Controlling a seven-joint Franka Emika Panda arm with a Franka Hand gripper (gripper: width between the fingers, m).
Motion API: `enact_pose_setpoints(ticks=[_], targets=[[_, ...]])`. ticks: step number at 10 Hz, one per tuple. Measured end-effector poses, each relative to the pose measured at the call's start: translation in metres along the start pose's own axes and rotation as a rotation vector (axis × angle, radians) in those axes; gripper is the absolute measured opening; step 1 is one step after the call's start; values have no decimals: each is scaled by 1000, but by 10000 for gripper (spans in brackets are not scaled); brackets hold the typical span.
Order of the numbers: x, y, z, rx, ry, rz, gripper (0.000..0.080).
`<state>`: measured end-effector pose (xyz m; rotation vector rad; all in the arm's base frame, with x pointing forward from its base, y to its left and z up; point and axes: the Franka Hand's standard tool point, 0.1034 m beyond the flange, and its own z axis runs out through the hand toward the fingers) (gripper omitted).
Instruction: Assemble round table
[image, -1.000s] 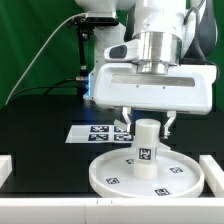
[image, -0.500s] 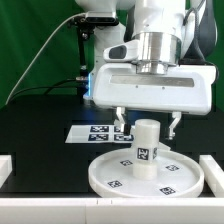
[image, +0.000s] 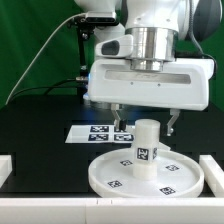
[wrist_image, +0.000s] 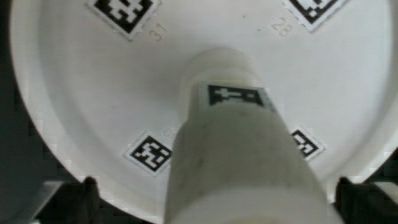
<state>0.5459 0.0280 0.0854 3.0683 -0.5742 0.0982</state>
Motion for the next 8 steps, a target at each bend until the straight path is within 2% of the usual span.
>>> enact_pose_setpoints(ticks=[3, 7, 8], targets=[[1, 1, -2, -12, -103, 19, 649], [1, -7, 3, -12, -57, 44, 644], [1, -6, 3, -12, -57, 45, 487]])
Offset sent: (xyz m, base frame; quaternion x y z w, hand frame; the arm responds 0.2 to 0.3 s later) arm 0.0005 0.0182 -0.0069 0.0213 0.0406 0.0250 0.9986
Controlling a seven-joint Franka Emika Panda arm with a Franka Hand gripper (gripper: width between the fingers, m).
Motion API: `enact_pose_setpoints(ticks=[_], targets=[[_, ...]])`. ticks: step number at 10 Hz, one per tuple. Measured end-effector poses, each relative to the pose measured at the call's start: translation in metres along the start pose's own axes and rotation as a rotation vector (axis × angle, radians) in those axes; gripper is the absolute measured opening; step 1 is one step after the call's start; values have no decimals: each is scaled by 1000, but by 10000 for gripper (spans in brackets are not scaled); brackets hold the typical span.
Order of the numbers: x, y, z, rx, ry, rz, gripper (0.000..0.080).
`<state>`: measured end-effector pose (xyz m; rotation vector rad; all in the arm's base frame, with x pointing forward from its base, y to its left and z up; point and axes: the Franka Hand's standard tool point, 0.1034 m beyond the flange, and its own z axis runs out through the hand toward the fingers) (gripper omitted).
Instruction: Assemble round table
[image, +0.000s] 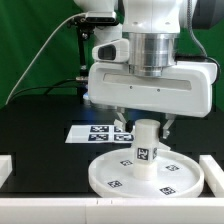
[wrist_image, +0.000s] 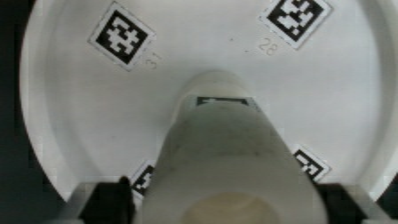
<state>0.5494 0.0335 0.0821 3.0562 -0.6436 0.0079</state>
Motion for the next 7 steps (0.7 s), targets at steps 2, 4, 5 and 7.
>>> enact_pose_setpoints(ticks=[2, 4, 5, 7], targets=[[0, 0, 0, 1, -1, 102, 406], [0, 0, 1, 1, 0, 224, 406], [4, -1, 1, 9, 21, 316, 406], [10, -6, 2, 29, 56, 523, 406]])
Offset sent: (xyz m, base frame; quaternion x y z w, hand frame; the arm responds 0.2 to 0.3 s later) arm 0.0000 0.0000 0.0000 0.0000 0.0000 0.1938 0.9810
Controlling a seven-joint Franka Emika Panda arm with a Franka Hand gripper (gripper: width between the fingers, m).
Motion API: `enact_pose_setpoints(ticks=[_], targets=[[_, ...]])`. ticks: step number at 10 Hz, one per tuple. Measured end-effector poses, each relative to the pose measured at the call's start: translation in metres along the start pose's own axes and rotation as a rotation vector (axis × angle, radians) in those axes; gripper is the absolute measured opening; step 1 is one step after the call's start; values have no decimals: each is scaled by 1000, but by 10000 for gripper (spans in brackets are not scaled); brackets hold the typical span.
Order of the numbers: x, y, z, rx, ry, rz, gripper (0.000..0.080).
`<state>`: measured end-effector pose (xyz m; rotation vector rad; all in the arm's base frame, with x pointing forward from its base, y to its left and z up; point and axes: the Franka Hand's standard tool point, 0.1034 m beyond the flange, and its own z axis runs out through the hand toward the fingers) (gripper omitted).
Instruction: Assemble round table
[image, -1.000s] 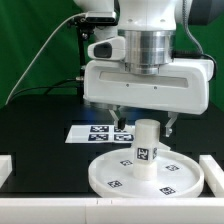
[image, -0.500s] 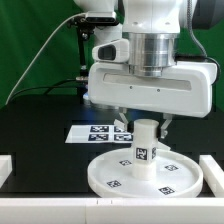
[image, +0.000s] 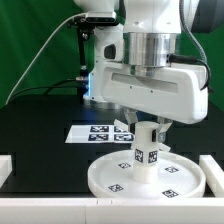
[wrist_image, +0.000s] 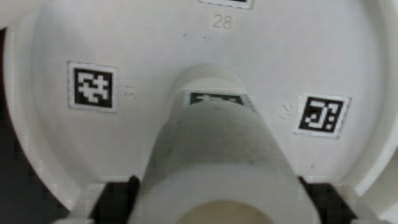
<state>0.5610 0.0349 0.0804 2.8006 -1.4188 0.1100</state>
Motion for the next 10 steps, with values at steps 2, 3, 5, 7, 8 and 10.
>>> enact_pose_setpoints(ticks=[2, 3, 5, 7, 8, 10], targets=[[-1, -4, 0, 18, 1, 203, 406], [-1, -3, 1, 24, -14, 350, 406], [1, 1, 2, 60, -87, 626, 407], [-1, -1, 2, 91, -163, 907, 407], [0, 0, 3, 97, -174, 938, 407], [0, 0, 3, 96, -176, 949, 407]])
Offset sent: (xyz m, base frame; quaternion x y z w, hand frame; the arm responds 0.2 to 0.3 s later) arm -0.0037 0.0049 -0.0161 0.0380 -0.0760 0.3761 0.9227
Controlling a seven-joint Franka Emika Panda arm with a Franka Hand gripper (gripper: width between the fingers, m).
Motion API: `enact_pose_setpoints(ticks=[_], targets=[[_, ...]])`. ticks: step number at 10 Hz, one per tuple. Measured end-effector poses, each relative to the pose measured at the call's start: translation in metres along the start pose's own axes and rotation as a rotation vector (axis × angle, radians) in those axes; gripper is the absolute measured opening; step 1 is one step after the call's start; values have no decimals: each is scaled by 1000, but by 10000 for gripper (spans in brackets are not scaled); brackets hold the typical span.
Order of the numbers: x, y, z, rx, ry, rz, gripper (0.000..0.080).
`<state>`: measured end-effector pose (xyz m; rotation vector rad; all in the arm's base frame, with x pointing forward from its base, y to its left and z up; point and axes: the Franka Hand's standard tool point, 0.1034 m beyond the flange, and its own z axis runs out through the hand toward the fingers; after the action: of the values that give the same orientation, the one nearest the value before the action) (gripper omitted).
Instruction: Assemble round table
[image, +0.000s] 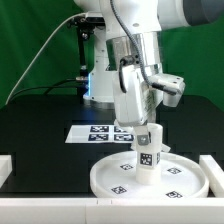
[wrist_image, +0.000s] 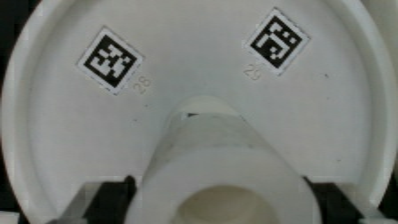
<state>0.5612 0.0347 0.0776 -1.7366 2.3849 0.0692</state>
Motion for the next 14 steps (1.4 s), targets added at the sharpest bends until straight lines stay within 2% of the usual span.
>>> enact_pose_setpoints(ticks=[1, 2, 4, 8, 9, 11, 14], targets=[[0, 0, 0, 0, 0, -49, 565], [-2, -1, -2, 2, -3, -187, 623], [-1, -4, -3, 38, 5, -591, 645], [4, -2, -4, 29, 13, -909, 649], [4, -3, -4, 23, 21, -981, 649], [-8, -3, -3, -32, 17, -1356, 649], [-4, -6, -4, -45, 22, -1533, 649]])
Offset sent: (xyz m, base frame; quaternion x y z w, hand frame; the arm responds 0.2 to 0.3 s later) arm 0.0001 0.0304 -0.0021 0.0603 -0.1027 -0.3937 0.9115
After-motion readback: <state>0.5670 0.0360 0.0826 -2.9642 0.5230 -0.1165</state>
